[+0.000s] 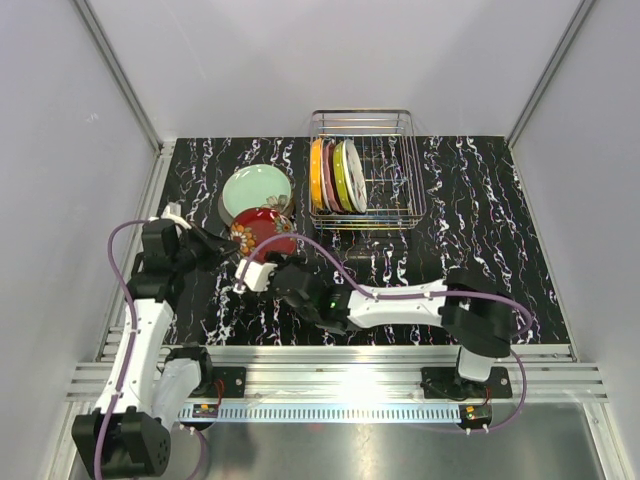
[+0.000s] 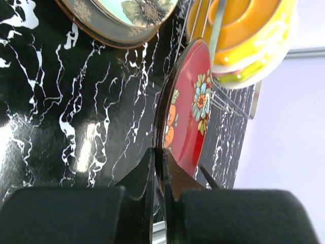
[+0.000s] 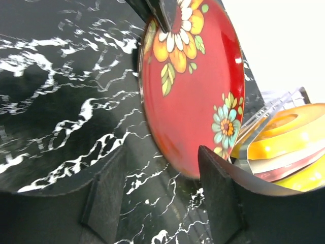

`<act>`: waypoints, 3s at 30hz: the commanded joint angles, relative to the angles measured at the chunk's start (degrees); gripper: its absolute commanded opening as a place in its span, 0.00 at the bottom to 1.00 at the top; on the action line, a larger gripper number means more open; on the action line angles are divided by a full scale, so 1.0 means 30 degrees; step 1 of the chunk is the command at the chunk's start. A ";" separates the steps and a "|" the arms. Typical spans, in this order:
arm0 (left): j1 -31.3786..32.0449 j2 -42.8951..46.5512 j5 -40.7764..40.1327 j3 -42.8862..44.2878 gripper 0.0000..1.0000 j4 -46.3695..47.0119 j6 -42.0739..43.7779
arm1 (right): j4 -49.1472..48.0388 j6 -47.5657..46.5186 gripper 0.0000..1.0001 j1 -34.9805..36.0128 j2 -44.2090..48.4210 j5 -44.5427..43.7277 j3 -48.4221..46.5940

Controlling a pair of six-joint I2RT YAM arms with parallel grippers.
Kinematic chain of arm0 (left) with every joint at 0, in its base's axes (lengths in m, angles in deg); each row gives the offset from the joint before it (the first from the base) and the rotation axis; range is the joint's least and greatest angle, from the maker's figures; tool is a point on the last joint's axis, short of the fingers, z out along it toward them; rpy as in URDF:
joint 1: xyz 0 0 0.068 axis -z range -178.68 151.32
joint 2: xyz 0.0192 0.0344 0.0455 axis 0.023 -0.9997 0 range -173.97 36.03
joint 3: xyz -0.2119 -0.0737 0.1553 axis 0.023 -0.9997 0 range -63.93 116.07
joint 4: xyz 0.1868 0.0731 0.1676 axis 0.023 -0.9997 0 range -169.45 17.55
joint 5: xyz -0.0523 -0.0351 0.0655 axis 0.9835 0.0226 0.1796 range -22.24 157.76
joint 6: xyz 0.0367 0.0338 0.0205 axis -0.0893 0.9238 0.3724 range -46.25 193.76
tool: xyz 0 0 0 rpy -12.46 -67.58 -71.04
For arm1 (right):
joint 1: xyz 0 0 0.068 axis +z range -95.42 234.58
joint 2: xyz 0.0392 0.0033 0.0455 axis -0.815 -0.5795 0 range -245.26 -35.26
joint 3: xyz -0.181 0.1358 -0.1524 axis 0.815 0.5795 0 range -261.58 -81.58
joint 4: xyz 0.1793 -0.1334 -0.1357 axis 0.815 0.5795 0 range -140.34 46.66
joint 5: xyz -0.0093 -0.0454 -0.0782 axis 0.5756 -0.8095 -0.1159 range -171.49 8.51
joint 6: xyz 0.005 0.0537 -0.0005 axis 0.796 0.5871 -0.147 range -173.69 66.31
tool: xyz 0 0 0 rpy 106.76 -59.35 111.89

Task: Load the plates into the dish rack
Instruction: Pass the plate from the left arm to the right, then insert the plate into the dish rack

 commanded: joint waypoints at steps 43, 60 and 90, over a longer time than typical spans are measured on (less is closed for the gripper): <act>0.0042 -0.1781 -0.7507 0.7200 0.98 -0.1073 0.9223 | -0.1207 0.6725 0.00 -0.4797 0.9118 0.3559 0.3034; 0.0013 -0.0170 -0.6575 0.4563 0.99 0.0392 0.9430 | -0.1643 1.4168 0.00 -1.7341 1.1768 1.1970 0.2333; 0.0453 -0.0286 -0.5520 0.4298 0.99 0.0510 0.9166 | -0.1265 1.3438 0.00 -1.7548 0.1837 1.2910 -0.1945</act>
